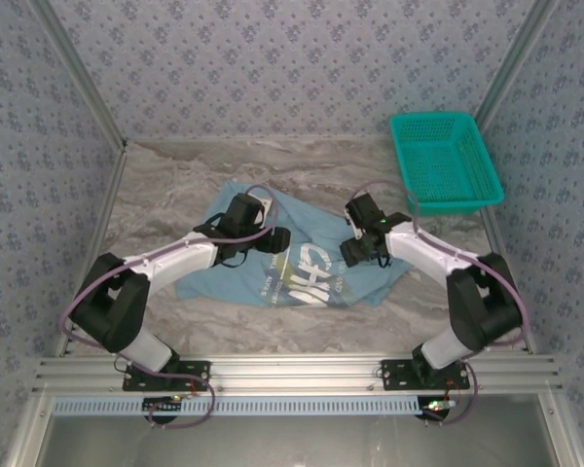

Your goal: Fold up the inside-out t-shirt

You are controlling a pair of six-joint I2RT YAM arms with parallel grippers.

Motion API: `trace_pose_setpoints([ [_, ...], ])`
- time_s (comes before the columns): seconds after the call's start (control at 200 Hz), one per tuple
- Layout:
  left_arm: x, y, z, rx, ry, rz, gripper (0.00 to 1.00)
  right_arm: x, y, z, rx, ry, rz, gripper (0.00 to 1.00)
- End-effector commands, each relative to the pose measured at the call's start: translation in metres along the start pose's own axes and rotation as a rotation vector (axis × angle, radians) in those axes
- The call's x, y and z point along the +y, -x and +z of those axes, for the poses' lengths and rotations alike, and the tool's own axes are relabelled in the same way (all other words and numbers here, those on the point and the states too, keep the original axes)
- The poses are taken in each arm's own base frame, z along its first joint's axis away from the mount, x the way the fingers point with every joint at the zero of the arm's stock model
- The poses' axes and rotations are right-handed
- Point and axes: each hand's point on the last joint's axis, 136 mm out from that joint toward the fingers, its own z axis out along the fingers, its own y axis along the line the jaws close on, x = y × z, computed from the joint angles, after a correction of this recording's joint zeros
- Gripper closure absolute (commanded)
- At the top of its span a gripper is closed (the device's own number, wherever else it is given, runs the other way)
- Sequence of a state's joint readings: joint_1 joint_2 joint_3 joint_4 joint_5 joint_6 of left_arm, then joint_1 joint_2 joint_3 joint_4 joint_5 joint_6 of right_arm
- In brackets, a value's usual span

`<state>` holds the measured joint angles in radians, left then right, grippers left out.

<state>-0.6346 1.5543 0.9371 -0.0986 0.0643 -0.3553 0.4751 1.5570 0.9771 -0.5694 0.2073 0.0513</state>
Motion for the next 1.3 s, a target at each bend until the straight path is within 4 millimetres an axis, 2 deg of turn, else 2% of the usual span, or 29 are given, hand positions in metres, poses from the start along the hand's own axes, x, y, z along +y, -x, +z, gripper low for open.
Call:
trace_pose_setpoints([
  [0.0,-0.014,0.02,0.001,-0.05,-0.057,0.025,0.16,-0.016,0.019,0.001,-0.024,-0.112,-0.036,0.23],
  [0.12,-0.021,0.019,0.008,-0.044,-0.107,0.046,0.18,-0.013,0.032,-0.002,-0.058,-0.076,-0.038,0.62],
  [0.2,-0.039,0.023,0.009,-0.055,-0.196,0.096,0.19,-0.006,0.037,-0.015,-0.101,0.006,-0.017,0.87],
  [0.24,-0.049,0.026,0.01,-0.069,-0.238,0.134,0.19,-0.002,0.04,-0.025,-0.136,0.064,0.0,0.96],
  [0.285,-0.058,0.031,0.012,-0.08,-0.269,0.185,0.18,0.003,0.042,-0.036,-0.172,0.138,0.023,1.0],
  [0.46,-0.093,0.043,0.018,-0.109,-0.376,0.418,0.17,0.016,0.05,-0.087,-0.289,0.405,0.108,1.0],
  [0.59,-0.119,0.044,0.016,-0.117,-0.424,0.548,0.16,0.019,0.05,-0.111,-0.302,0.548,0.163,1.0],
  [0.804,-0.159,0.049,0.021,-0.129,-0.452,0.683,0.15,0.025,0.05,-0.125,-0.318,0.62,0.156,1.0],
  [0.969,-0.175,0.036,0.031,-0.072,-0.502,0.762,0.19,0.021,0.051,-0.132,-0.34,0.622,0.158,1.0],
  [1.059,-0.173,0.043,0.037,-0.088,-0.466,0.764,0.26,0.022,0.05,-0.134,-0.345,0.639,0.158,1.0],
  [1.099,-0.174,0.048,0.039,-0.102,-0.462,0.752,0.32,0.023,0.048,-0.135,-0.343,0.651,0.16,1.0],
  [1.199,-0.182,0.056,0.038,-0.108,-0.495,0.725,0.58,0.021,0.045,-0.134,-0.345,0.641,0.16,1.0],
  [1.294,-0.188,0.058,0.027,-0.088,-0.569,0.691,0.78,0.01,0.037,-0.129,-0.325,0.558,0.159,1.0],
])
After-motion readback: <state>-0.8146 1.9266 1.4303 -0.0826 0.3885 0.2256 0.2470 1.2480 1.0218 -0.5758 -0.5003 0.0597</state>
